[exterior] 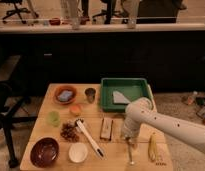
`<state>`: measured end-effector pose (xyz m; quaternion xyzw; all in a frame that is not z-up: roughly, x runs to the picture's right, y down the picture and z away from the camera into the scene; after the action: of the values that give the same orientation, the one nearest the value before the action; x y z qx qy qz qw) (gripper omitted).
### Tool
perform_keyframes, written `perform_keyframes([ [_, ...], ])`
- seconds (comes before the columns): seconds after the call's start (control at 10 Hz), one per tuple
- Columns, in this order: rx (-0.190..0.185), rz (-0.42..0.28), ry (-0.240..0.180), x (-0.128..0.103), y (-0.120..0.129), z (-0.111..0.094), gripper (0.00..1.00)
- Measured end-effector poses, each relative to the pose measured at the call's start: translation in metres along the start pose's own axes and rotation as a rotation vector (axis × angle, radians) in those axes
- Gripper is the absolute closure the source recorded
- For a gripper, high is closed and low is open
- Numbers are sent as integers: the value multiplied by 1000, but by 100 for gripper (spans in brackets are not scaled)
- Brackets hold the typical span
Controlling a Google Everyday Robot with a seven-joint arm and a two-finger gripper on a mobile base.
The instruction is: Place fork in purple bowl
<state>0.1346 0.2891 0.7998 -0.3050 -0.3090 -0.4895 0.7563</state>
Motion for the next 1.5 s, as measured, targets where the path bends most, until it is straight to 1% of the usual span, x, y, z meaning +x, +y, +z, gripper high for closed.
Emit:
perform_keyframes([
  [0.1, -2, -1, 3, 1, 2, -2, 91],
  [0.2, 3, -6, 1, 0, -3, -3, 98],
  [0.3, 1, -4, -3, 0, -2, -3, 100],
  [0.6, -6, 7, -16, 1, -3, 3, 100],
  [0.7, -2, 9, -12, 2, -2, 2, 100],
  [1.0, -8, 5, -10, 2, -1, -1, 100],
  [1.1, -13, -6, 4, 1, 0, -5, 100],
  [1.2, -9, -21, 19, -1, -4, -14, 100],
  [1.3, -8, -45, 38, -6, -10, -28, 100],
  [1.4, -11, -66, 50, -9, -14, -36, 100],
  [1.5, -15, -82, 57, -10, -16, -40, 100],
])
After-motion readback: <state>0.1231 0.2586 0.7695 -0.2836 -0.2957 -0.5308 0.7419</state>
